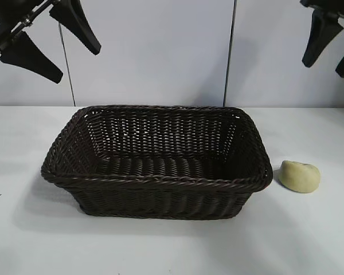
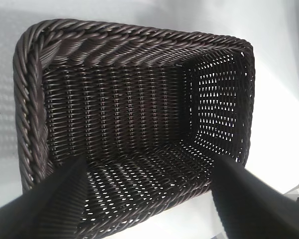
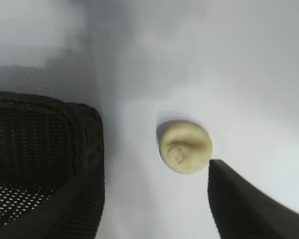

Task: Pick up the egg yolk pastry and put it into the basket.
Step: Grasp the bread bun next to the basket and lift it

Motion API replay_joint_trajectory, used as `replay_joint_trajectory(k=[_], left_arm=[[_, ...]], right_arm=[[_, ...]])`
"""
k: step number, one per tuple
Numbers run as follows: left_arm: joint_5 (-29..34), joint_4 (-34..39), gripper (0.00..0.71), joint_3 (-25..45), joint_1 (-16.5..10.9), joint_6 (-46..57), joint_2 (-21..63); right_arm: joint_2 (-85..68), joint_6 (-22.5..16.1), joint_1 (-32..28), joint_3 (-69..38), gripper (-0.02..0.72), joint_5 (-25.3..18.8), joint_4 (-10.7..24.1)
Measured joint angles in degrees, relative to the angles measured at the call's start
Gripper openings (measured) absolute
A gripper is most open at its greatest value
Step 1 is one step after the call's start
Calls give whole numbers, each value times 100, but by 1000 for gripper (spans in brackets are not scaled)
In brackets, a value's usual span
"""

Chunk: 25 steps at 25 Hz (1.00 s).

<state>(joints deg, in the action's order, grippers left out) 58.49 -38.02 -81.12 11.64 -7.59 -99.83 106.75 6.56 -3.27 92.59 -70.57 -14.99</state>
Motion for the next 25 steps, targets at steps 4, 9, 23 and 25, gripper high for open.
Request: replay_joint_trajectory(k=[4, 9, 23, 25], left_arm=[[0, 0, 511, 0, 0, -1, 0], [-6, 0, 511, 0, 0, -6, 0], [-15, 0, 511, 0, 0, -6, 0], [-15, 0, 511, 0, 0, -6, 0]], right_arm=[[0, 217, 0, -641, 444, 7, 12], [0, 248, 0, -1006, 445, 264, 48], [433, 248, 0, -1024, 558, 700, -10], [567, 248, 0, -1024, 560, 771, -77]])
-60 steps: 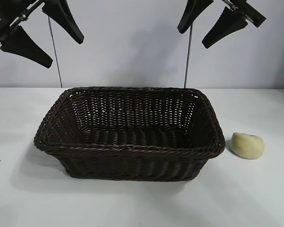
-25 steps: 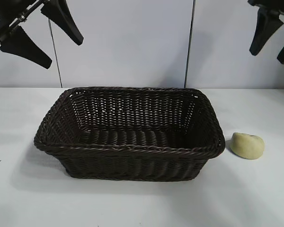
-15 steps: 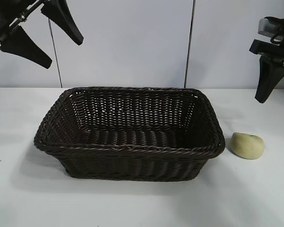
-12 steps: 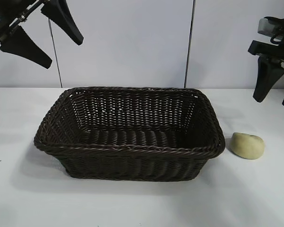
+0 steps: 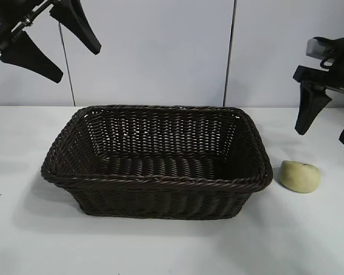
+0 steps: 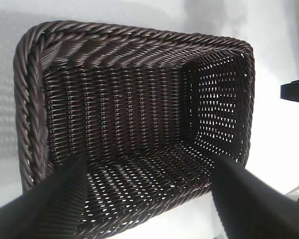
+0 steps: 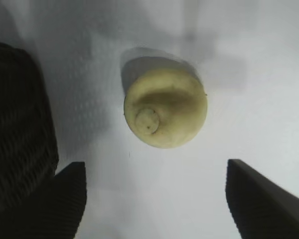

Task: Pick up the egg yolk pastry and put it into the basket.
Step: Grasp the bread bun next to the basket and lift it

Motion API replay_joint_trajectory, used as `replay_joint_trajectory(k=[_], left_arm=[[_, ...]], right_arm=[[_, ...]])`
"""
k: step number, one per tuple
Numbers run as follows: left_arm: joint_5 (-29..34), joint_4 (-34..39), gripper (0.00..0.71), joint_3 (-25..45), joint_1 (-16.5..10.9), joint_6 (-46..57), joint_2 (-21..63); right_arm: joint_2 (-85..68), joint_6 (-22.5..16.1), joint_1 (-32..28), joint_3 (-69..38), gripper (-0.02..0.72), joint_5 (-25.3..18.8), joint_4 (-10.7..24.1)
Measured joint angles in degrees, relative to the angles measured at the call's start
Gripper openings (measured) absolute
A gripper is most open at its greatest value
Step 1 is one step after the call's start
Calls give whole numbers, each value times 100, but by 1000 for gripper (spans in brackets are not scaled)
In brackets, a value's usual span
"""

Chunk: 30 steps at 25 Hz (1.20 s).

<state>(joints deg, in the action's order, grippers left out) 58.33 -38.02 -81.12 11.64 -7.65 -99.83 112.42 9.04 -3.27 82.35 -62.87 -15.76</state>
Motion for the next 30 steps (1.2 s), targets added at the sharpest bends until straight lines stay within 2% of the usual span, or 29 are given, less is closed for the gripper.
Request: replay_joint_trajectory(k=[8, 13, 15, 20, 21, 24, 30], left_arm=[[0, 0, 511, 0, 0, 0, 0], [0, 0, 511, 0, 0, 0, 0], [0, 0, 511, 0, 0, 0, 0], [15, 0, 511, 0, 0, -1, 0], [15, 0, 511, 0, 0, -1, 0], [15, 0, 511, 0, 0, -1, 0], [15, 0, 511, 0, 0, -1, 0]], right_arm=[[626, -19, 0, 0, 560, 140, -267], [905, -154, 0, 0, 554, 254, -267], [927, -220, 0, 0, 510, 323, -233], [927, -327, 0, 0, 289, 417, -88], [922, -328, 0, 0, 263, 417, -72], [922, -338, 0, 0, 218, 417, -67], [922, -338, 0, 152, 202, 163, -98]])
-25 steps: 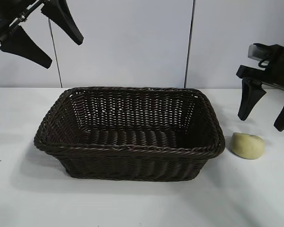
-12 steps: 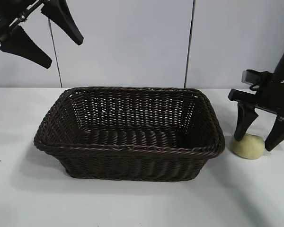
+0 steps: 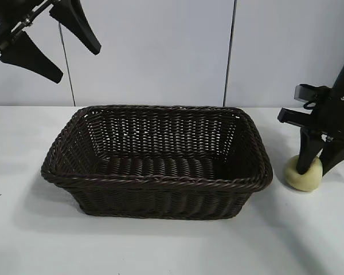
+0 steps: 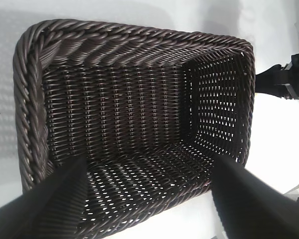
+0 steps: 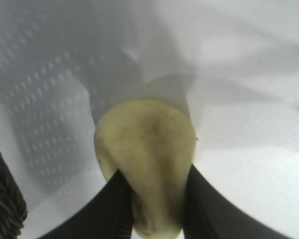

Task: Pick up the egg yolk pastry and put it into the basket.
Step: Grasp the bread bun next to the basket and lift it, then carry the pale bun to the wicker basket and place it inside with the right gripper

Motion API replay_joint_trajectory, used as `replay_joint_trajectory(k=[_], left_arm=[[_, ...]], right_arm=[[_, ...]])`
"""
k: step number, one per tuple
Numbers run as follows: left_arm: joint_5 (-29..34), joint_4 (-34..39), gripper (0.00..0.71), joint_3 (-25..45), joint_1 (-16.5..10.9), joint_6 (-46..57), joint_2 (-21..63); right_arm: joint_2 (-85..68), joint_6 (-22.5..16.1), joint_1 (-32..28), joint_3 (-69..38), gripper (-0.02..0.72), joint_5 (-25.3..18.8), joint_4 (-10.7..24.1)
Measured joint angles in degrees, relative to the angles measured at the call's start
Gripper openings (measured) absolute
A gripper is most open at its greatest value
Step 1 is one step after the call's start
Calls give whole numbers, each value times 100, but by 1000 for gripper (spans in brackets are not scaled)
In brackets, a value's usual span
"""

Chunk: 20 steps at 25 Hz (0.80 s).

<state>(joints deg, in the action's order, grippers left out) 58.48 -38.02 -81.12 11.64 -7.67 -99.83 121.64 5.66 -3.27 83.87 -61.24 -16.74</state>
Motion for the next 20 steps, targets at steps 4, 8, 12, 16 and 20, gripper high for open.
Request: replay_joint_trajectory(k=[4, 8, 12, 16, 20], left_arm=[[0, 0, 511, 0, 0, -5, 0], [0, 0, 511, 0, 0, -11, 0], [13, 0, 511, 0, 0, -11, 0], [25, 0, 511, 0, 0, -11, 0], [25, 0, 511, 0, 0, -17, 0]], right_arm=[[5, 0, 0, 501, 201, -480, -11], [-17, -5, 0, 1131, 201, -716, -46], [-269, -10, 0, 1458, 201, -787, -225], [-736, -10, 6, 1541, 201, -826, -328], [-1018, -10, 114, 1555, 201, -844, -328]])
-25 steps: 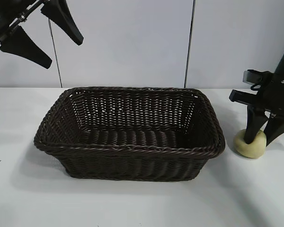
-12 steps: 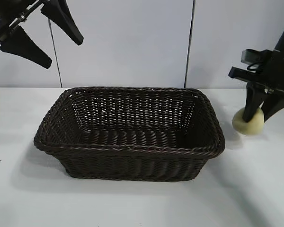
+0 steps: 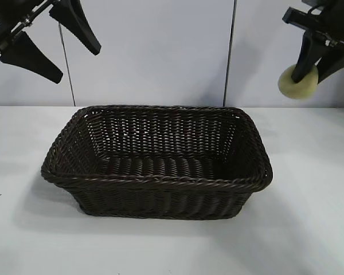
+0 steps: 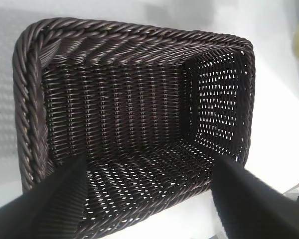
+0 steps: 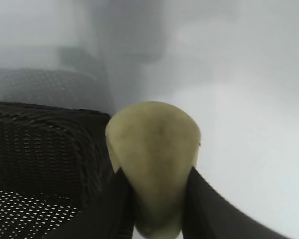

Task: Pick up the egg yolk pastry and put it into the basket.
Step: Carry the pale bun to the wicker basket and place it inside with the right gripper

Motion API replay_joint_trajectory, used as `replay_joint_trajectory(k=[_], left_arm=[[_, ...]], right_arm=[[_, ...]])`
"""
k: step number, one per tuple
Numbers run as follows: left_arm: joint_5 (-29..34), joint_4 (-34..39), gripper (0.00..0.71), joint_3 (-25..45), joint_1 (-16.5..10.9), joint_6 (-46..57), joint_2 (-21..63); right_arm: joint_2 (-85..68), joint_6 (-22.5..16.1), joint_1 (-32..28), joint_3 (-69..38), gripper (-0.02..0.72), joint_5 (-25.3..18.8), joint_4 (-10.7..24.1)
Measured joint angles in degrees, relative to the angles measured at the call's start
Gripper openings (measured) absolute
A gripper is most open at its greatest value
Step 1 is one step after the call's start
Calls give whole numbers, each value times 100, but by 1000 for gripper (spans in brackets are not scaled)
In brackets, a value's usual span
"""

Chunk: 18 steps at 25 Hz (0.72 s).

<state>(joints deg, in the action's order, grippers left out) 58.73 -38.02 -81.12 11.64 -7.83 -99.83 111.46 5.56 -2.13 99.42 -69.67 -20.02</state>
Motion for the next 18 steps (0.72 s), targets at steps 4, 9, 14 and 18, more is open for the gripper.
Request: replay_joint_trajectory(k=[4, 9, 14, 18], left_arm=[[0, 0, 511, 0, 0, 0, 0], [4, 0, 511, 0, 0, 0, 0], [4, 0, 511, 0, 0, 0, 0], [4, 0, 511, 0, 0, 0, 0]], right_arm=[[-22, 0, 294, 0, 201, -4, 5], [-22, 0, 896, 0, 201, -34, 11], [-22, 5, 1562, 0, 201, -45, 4], [-22, 5, 2041, 0, 201, -22, 4]])
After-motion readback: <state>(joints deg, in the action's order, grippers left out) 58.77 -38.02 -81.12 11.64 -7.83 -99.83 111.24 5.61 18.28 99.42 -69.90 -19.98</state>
